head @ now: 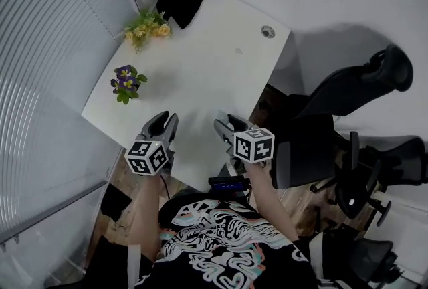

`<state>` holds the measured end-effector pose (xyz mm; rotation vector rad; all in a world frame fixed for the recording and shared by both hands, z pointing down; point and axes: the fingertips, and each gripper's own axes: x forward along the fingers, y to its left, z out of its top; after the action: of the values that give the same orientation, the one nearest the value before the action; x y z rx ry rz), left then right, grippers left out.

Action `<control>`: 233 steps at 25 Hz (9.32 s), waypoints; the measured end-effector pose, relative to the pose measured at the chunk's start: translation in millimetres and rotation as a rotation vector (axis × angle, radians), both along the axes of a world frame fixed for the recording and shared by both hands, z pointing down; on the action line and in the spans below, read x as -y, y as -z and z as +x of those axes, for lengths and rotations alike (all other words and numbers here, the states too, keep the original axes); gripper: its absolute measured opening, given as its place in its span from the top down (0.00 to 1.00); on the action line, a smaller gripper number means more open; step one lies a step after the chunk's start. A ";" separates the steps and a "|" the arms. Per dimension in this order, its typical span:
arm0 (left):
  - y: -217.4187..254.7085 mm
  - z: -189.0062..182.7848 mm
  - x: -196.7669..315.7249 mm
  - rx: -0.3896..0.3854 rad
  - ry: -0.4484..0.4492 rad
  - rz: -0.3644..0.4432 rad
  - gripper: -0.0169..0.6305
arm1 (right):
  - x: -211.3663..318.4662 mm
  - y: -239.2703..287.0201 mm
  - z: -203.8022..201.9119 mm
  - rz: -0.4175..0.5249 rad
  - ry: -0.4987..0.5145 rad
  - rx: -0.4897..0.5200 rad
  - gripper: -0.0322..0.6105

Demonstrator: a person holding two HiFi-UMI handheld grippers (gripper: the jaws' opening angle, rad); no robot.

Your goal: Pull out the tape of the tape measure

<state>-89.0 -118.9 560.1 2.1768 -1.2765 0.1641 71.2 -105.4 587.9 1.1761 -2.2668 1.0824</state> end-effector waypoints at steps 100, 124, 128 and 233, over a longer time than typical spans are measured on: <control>97.4 92.3 -78.4 -1.127 -0.664 -0.186 0.96 | -92.6 121.6 -45.0 -0.035 0.645 0.605 0.61; 100.1 98.6 -34.2 -1.185 -0.368 -0.248 0.97 | -30.1 141.8 -21.2 0.163 0.145 0.801 0.61; 99.9 99.5 -34.8 -1.174 -0.368 -0.254 0.97 | -27.8 144.7 -20.3 0.168 0.114 0.830 0.61; 17.5 -9.7 -34.6 -0.638 -0.014 -0.244 0.97 | -20.5 97.7 35.9 0.038 -0.229 0.931 0.61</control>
<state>-98.7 -84.3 542.6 1.8116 -0.8250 -0.3308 107.1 -84.9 490.3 1.0894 -2.8412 2.0011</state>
